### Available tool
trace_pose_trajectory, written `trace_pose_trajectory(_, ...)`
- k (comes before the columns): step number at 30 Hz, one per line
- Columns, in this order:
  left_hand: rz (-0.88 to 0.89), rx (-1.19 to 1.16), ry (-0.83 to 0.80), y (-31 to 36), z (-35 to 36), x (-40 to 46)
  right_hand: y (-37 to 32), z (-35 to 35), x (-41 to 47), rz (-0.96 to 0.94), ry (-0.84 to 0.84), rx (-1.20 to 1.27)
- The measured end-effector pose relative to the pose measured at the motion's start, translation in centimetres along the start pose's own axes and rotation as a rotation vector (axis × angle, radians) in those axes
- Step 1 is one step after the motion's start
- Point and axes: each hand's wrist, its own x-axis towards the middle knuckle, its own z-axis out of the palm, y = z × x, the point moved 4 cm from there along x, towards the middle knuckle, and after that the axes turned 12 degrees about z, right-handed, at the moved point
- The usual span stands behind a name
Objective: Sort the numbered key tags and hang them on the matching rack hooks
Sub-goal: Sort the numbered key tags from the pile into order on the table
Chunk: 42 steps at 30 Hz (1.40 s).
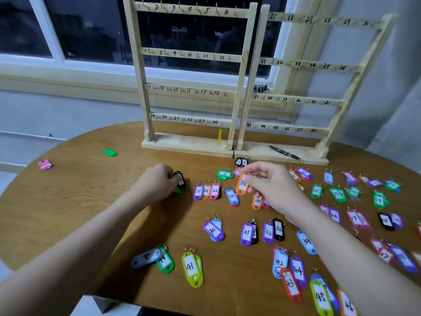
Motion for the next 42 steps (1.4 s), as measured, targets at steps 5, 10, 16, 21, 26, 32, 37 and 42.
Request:
trace_pose_trajectory(5,-0.048,0.076,0.031,0.0,-0.1,-0.4,0.4,0.6,-0.2,-0.005,-0.008,-0.042)
trace_pose_trajectory(10,-0.052,0.138,-0.023,0.1,0.4,-0.1,0.4,0.4,-0.4,0.001,-0.002,-0.036)
trace_pose_trajectory(16,0.01,0.108,-0.04,1.0,0.3,0.7,0.2,0.0,-1.1,0.013,-0.011,-0.007)
trace_pose_trajectory(21,0.042,0.066,0.009,1.4,0.3,1.1,0.5,-0.9,-2.4,0.0,-0.021,0.019)
trace_pose_trajectory(26,0.178,0.031,0.052,3.2,0.0,0.1,1.7,-3.3,-4.3,-0.002,0.019,-0.027)
trace_pose_trajectory(32,0.388,-0.072,0.026,8.9,0.3,-1.8,4.1,-7.1,-7.2,0.037,0.096,-0.007)
trace_pose_trajectory(37,0.516,-0.126,-0.035,13.5,1.2,-3.5,6.1,-9.0,-9.8,0.047,0.133,-0.017)
trace_pose_trajectory(42,0.626,-0.101,-0.158,16.8,2.9,-4.9,8.2,-11.3,-11.7,0.096,0.183,-0.001)
